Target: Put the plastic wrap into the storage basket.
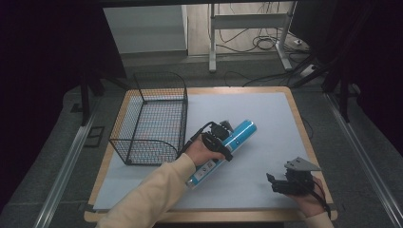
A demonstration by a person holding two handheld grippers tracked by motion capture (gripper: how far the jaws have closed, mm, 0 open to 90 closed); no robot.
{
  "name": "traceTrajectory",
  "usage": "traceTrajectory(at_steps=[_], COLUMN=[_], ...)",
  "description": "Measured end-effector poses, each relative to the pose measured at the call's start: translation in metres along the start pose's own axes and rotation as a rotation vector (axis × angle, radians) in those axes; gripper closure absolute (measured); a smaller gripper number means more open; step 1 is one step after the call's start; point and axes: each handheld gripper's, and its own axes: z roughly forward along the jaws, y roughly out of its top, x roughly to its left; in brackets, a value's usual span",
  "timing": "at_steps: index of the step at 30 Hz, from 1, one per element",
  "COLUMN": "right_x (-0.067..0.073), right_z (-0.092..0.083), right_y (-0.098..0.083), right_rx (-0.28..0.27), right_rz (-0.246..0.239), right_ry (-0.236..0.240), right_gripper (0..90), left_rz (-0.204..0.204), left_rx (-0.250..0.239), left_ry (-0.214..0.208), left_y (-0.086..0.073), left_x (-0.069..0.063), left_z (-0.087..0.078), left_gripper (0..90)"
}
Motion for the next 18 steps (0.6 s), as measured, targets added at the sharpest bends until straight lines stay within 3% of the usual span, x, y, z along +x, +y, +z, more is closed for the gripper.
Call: traceTrajectory(at_steps=[10,18], right_x=[0.0,0.0], right_z=[0.0,0.0], right_y=[0.0,0.0], right_rx=[0.002,0.002], right_rz=[0.001,0.001], right_ry=[0.0,0.0], right_gripper=[12.8,12.8], left_rz=[0.008,0.01], left_rx=[-0.026,-0.067], left_ry=[0.009,0.019], left_y=[0.002,0.008], left_x=[0.002,0.006], left_z=[-0.018,-0.042], left_gripper=[31.3,31.3])
